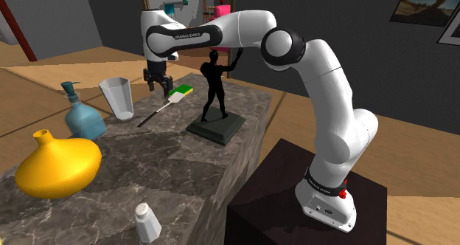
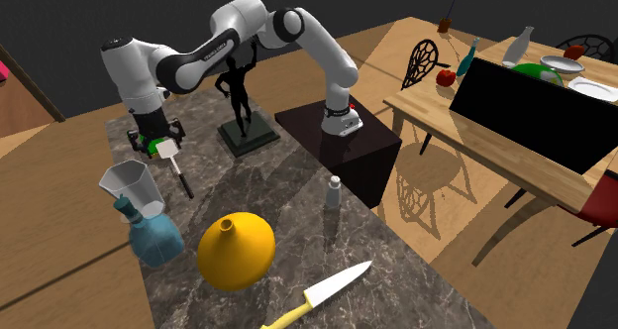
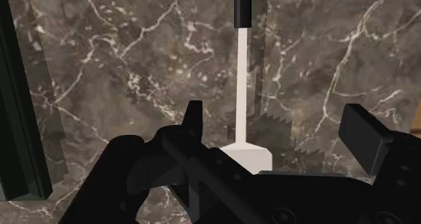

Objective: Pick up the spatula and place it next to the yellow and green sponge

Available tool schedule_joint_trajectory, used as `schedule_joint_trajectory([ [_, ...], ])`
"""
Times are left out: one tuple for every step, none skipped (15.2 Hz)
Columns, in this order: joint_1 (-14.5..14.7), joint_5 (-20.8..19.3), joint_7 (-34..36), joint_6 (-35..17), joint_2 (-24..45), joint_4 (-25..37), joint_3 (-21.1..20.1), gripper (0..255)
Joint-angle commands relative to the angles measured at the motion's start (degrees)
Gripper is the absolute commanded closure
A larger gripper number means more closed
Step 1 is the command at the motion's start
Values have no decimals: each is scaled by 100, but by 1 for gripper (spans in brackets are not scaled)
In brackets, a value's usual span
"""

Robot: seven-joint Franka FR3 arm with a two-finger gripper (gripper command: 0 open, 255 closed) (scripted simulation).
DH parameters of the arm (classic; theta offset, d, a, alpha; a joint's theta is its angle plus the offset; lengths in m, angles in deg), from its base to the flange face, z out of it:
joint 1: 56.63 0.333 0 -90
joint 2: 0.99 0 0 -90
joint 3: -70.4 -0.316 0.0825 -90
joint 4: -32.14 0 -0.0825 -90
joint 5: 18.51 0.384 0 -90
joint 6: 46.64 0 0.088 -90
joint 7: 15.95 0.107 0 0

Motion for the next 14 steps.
schedule_joint_trajectory([
  [-7, -20, -30, -17, 471, -86, 35, 0],
  [-262, 100, 6, -320, 116, -751, -18, 0],
  [-250, 150, -27, -172, 52, -647, -28, 0],
  [-237, 190, -57, -17, -1, -530, -43, 0],
  [-220, 223, -85, 144, -46, -398, -58, 0],
  [-204, 245, -106, 275, -75, -284, -70, 0],
  [-204, 246, -107, 275, -75, -284, -70, 0],
  [-203, 246, -107, 275, -75, -284, -70, 0],
  [-203, 246, -107, 275, -75, -284, -70, 0],
  [-203, 246, -107, 275, -75, -284, -70, 0],
  [-203, 246, -107, 275, -75, -284, -70, 0],
  [-203, 246, -107, 275, -75, -284, -70, 0],
  [-203, 246, -107, 275, -75, -284, -70, 0],
  [-203, 246, -107, 275, -75, -284, -70, 0],
])
